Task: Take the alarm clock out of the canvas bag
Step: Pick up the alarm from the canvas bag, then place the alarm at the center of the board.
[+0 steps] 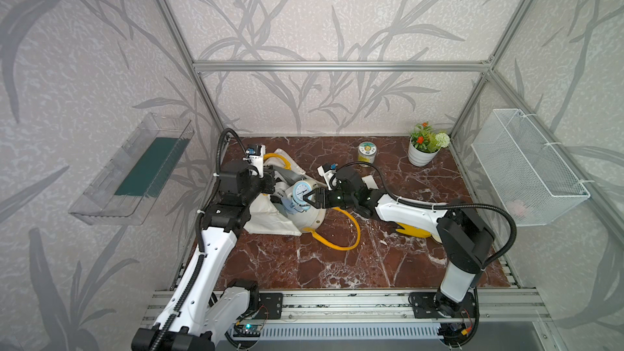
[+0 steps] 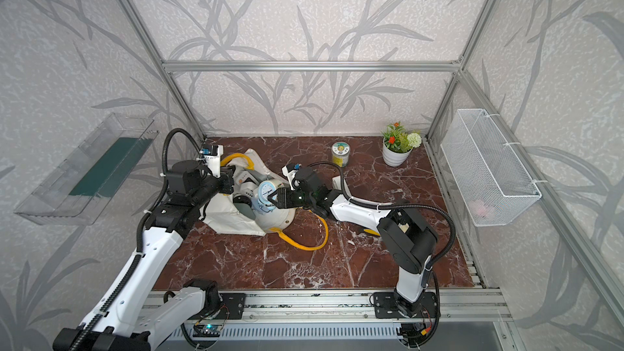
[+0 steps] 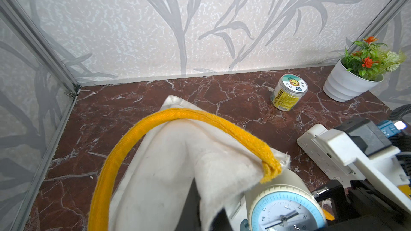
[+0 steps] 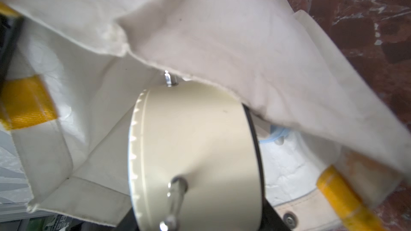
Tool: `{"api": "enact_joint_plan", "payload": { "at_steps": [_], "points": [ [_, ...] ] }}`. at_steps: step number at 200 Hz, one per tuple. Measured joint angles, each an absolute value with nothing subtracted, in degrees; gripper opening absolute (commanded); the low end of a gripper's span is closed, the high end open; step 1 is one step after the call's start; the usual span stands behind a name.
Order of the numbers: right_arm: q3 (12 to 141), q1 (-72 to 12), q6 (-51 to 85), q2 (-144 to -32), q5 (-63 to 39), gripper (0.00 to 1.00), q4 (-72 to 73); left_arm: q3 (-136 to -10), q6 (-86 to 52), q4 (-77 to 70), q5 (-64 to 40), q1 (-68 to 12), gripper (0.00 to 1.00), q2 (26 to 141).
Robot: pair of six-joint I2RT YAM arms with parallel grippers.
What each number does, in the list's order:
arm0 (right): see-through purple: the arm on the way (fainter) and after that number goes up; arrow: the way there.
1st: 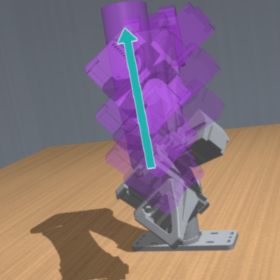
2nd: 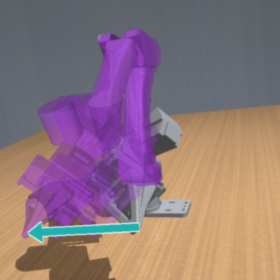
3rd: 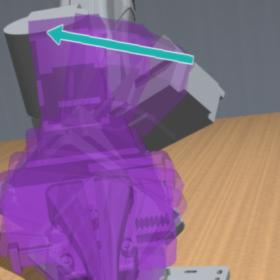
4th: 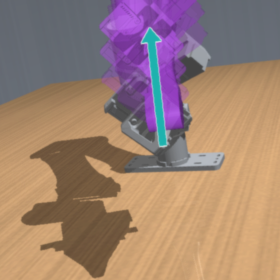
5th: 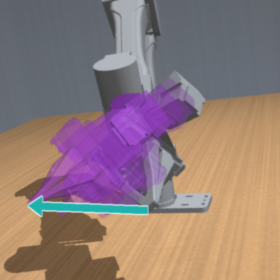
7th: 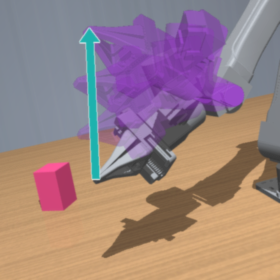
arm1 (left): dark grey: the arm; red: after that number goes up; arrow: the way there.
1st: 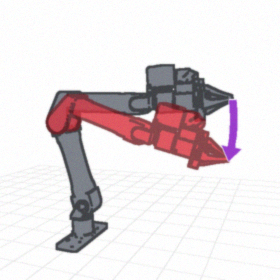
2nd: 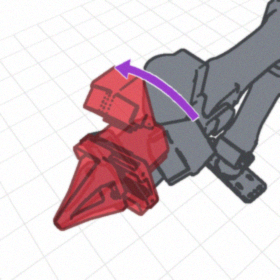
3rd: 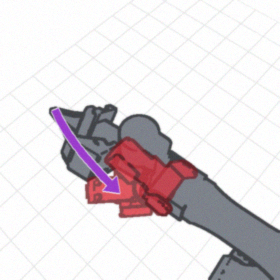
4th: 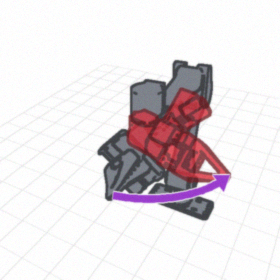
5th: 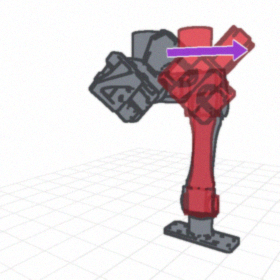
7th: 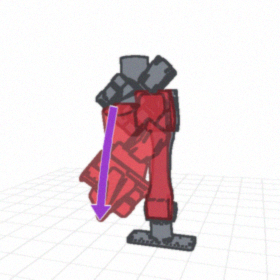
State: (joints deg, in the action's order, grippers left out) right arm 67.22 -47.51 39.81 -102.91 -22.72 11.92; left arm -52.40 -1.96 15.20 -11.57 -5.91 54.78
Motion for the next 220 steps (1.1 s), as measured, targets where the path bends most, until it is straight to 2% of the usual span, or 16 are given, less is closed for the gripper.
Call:
{"api": "enact_joint_plan", "payload": {
  "at_steps": [44,139,220],
  "points": [
    [67.2,-47.2,34.1,-101.4,-25.3,0.29,7.3,-52.4,-1.9,15.2,-11.6,-5.8,0.00,54.6],
    [64.1,-44.8,22.7,-87.3,-31.6,0.30,2.2,-52.4,-0.6,14.9,-10.5,-5.4,0.00,54.6],
    [57.2,-34.8,20.7,-74.7,-34.1,0.30,0.5,-52.4,0.0,15.2,-10.3,-4.6,0.00,54.1]
  ]
}}
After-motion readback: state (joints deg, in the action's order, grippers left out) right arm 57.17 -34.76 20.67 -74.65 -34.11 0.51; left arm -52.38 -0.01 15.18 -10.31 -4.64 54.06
